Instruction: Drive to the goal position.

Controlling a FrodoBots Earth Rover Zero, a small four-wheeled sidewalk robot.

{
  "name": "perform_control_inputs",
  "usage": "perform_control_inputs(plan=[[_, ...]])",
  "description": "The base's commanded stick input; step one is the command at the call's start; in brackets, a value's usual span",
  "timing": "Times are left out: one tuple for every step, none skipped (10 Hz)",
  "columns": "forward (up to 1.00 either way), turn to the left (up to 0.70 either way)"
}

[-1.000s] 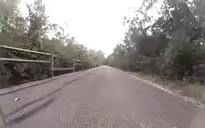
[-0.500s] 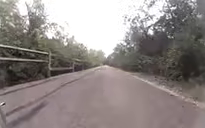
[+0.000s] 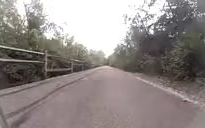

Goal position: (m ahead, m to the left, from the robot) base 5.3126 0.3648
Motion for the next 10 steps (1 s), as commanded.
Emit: perform_control_inputs(plan=[[0.70,0.00],[0.70,0.00],[0.70,0.00],[0.70,0.00],[0.70,0.00],[0.70,0.00],[0.70,0.00],[0.70,0.00],[0.70,0.00],[0.70,0.00]])
